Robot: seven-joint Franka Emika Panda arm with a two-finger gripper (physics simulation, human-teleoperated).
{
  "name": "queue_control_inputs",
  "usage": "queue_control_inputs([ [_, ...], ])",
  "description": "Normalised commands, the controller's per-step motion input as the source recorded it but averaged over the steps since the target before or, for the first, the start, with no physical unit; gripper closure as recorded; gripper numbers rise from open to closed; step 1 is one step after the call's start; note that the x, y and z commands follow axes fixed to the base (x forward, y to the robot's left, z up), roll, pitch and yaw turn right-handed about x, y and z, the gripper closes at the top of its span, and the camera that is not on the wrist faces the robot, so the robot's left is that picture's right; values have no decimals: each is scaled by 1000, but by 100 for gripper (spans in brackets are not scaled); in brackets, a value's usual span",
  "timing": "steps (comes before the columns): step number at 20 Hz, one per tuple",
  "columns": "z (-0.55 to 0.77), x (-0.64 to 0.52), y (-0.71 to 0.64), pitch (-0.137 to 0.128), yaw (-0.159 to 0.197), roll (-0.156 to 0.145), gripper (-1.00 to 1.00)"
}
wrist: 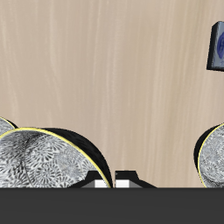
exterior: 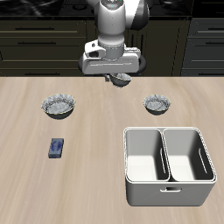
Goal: Place the smallest bowl in the left side of the drainer
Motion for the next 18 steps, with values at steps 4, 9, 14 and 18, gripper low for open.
queue_control_inputs([
  [4,403,51,71,-58,7,3,100],
  [9,327,184,-3,-16,-15,-20,100],
  [14,347,192,102,-33,11,-7,100],
  [18,225,221,134,-2,1,-2,100],
])
